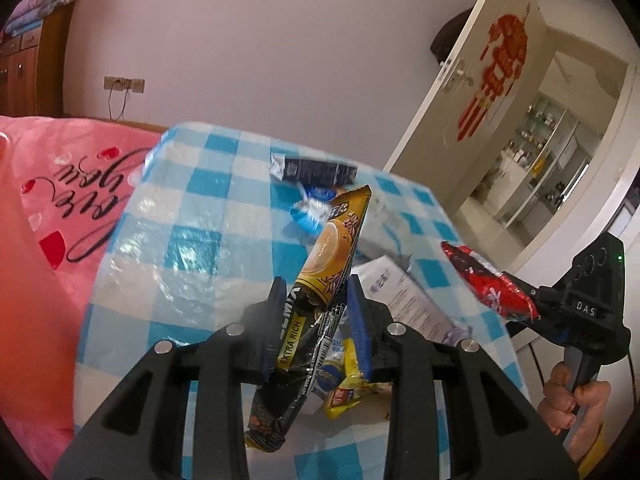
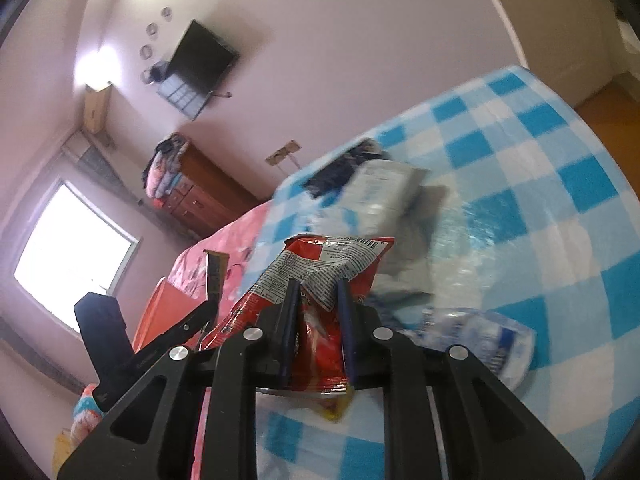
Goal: Collect trash
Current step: 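Carry both wrappers over the orange bucket and open both tools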
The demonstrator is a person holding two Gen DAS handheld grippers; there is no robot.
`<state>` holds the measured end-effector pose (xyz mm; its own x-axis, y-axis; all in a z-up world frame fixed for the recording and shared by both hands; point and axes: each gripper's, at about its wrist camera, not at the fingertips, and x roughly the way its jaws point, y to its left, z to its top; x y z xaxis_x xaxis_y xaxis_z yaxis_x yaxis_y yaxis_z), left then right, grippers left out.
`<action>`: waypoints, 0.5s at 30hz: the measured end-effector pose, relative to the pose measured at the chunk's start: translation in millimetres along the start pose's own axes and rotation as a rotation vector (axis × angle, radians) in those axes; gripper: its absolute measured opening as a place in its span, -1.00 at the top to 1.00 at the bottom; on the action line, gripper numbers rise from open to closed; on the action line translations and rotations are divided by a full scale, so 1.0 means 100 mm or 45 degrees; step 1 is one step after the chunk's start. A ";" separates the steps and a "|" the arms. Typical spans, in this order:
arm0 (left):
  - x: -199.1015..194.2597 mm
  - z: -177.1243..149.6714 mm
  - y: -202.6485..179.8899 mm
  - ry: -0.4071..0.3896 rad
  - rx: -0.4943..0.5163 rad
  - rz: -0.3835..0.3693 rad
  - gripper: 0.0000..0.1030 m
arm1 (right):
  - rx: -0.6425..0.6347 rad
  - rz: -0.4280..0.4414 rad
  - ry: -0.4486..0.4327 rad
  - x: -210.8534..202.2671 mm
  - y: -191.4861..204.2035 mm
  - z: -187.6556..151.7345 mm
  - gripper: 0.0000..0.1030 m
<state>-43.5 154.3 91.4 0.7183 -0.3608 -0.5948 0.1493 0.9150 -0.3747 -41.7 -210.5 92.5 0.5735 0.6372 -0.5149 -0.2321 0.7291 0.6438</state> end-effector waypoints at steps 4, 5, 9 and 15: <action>-0.32 0.12 0.06 -0.083 -0.015 0.001 0.37 | -0.074 0.062 0.028 0.10 0.39 0.04 0.61; -0.41 0.15 0.09 -0.105 -0.021 0.007 0.37 | -0.099 0.085 0.041 0.15 0.53 0.05 0.61; -0.81 0.27 0.28 -0.199 -0.055 0.048 0.37 | -0.186 0.179 0.102 0.37 1.03 0.06 0.61; -1.51 0.39 0.76 -0.342 -0.157 0.189 0.37 | -0.365 0.302 0.192 0.81 1.90 0.04 0.61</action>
<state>-114.6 285.1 180.7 0.8821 -0.1493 -0.4468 -0.0424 0.9194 -0.3910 -36.5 -20.8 175.3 0.3609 0.8103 -0.4618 -0.5664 0.5838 0.5817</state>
